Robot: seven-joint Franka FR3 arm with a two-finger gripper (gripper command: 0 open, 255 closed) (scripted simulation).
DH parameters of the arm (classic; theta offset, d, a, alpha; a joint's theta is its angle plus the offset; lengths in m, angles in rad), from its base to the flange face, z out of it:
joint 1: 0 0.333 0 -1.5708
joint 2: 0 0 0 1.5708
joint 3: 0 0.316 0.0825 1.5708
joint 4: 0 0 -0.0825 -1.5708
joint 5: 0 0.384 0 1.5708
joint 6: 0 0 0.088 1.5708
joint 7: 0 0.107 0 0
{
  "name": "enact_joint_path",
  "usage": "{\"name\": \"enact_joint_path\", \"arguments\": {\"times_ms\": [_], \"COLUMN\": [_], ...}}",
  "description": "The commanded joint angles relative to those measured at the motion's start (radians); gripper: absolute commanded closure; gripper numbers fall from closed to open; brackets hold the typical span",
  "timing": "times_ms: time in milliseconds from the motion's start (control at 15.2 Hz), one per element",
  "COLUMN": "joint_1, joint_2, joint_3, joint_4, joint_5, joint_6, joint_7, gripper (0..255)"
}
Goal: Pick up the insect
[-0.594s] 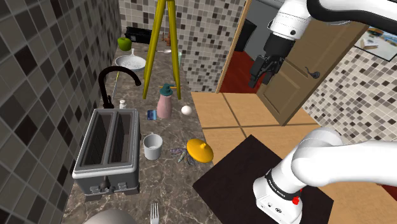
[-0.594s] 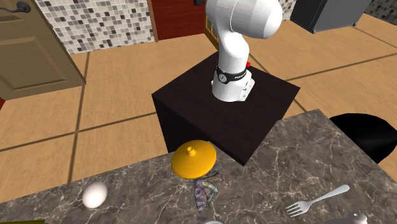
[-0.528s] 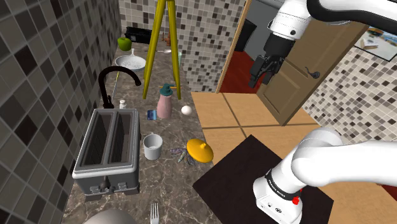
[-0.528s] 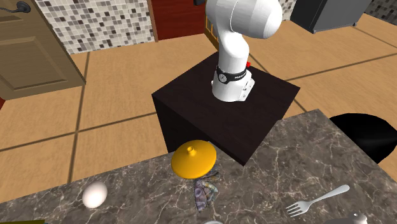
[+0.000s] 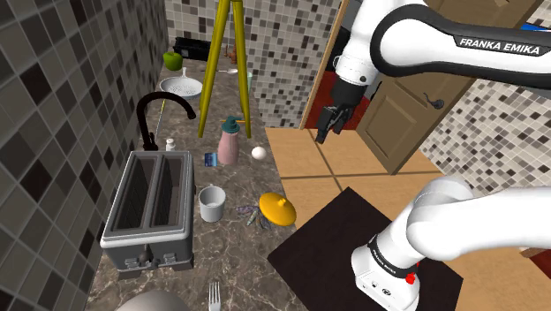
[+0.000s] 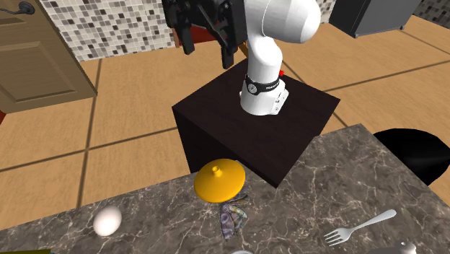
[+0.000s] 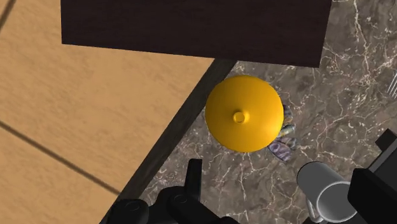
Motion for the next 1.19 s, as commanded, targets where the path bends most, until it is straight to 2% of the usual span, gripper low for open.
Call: {"name": "enact_joint_path", "arguments": {"times_ms": [0,660,1122], "joint_1": [0.017,0.082,0.102], "joint_2": [0.039,0.333,0.601], "joint_3": [0.017,0.112,0.181], "joint_4": [-0.030,-0.100,-0.073], "joint_5": [0.001,-0.018,-0.101], "joint_6": [0.072,0.436,0.672], "joint_7": [-0.018,-0.079,-0.073], "gripper": [0,0,0]}}
